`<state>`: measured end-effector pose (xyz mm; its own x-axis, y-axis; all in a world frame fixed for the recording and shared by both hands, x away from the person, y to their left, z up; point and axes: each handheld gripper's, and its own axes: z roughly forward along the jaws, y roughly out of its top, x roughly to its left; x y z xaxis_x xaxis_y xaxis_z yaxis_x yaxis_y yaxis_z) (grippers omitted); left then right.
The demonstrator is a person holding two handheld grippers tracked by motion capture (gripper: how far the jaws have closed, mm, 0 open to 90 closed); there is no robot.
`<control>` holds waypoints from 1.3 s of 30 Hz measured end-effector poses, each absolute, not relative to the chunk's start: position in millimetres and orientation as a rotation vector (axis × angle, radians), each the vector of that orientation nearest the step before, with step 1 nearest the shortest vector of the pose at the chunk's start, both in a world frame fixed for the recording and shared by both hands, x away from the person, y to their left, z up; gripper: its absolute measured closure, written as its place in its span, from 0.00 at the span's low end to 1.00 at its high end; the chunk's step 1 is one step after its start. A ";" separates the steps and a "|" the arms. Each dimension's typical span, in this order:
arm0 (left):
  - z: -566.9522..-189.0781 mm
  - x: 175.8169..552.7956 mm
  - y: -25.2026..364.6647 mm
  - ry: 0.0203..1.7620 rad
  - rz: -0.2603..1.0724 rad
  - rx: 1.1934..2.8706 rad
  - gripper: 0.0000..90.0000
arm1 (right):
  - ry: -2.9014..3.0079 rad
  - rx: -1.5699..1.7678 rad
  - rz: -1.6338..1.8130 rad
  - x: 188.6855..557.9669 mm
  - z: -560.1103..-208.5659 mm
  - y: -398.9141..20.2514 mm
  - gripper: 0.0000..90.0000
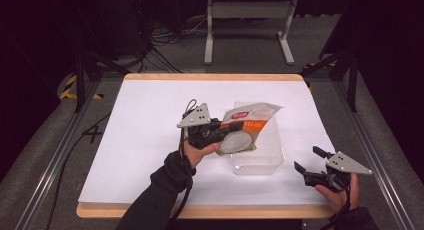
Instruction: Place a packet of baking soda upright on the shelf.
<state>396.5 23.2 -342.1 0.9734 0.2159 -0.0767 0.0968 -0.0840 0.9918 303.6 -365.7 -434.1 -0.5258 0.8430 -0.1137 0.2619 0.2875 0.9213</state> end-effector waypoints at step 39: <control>-372.3 400.4 -11.7 0.118 -0.020 1.561 1.00 | 1.986 0.984 1.215 304.3 -436.0 -363.3 0.15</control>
<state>400.4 -11.7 -372.3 0.9941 0.0623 -0.0883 0.0877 0.0114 0.9961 304.3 -363.3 -436.0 -0.5420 0.8328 -0.1127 0.2785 0.3046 0.9109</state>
